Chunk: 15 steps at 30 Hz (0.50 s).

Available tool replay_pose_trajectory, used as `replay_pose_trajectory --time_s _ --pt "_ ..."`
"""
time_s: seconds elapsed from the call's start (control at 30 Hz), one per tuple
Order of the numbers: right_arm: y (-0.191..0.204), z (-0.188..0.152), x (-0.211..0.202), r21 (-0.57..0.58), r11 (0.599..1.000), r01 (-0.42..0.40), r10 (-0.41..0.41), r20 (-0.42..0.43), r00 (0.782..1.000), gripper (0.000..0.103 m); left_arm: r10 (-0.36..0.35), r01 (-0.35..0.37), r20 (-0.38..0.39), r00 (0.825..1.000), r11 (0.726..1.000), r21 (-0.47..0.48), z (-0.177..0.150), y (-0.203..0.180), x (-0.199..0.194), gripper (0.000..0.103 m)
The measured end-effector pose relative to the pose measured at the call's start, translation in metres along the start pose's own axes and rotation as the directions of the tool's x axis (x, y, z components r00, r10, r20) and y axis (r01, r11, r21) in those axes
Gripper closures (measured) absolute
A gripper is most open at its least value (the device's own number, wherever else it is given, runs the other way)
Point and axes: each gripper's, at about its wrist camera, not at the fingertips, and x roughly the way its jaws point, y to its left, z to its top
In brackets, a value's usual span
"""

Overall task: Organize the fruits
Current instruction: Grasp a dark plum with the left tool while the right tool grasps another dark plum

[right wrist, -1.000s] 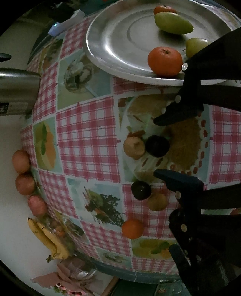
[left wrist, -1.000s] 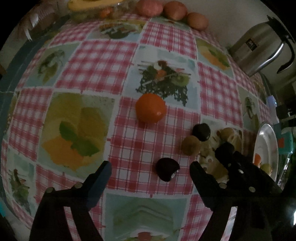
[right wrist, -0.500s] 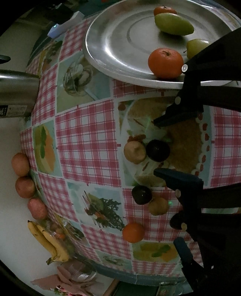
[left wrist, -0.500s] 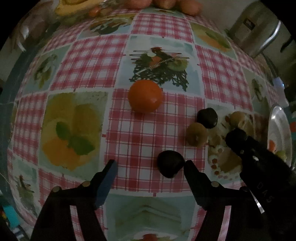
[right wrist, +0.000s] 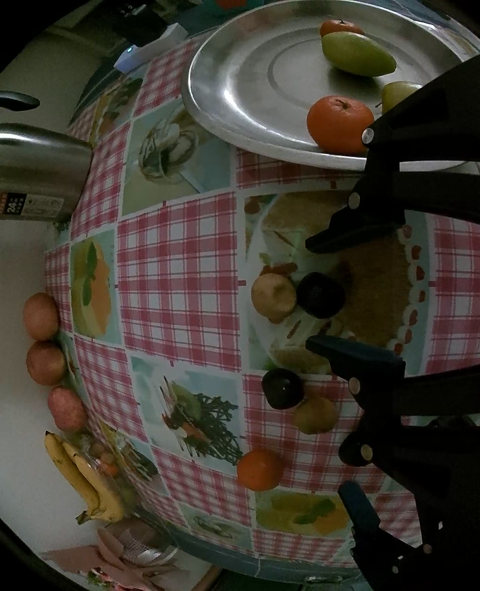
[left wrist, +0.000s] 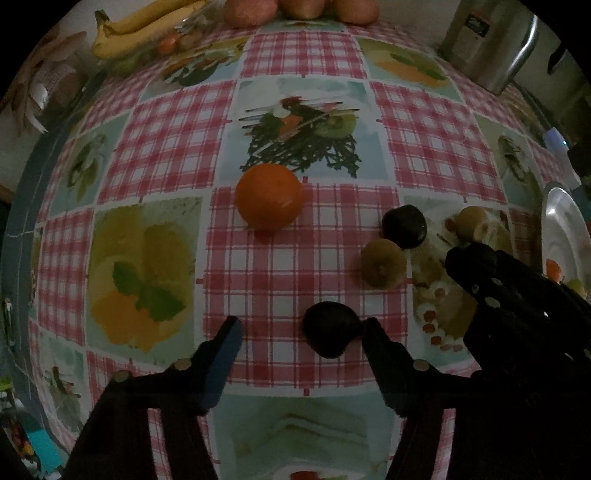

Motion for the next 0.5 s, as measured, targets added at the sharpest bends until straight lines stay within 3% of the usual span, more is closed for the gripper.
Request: replay_pose_trajectory --time_s 0.1,0.4,0.5 --pt "0.0005 0.0001 0.0006 -0.014 0.999 0.029 -0.029 0.005 1.0 0.066 -0.006 0.006 0.004 1.0 1.0 0.005 0.004 -0.0012 0.0015 0.046" --pt "-0.001 0.0004 0.0 -0.017 1.0 0.016 -0.016 0.004 1.0 0.072 -0.06 0.06 0.005 0.998 0.998 0.015 0.0058 -0.0044 -0.0021 0.072" --pt "-0.0015 -0.0002 -0.0007 -0.002 1.0 -0.006 0.006 0.0 1.0 0.077 -0.072 0.072 0.003 0.997 0.997 0.011 0.0056 -0.0063 -0.0056 0.072"
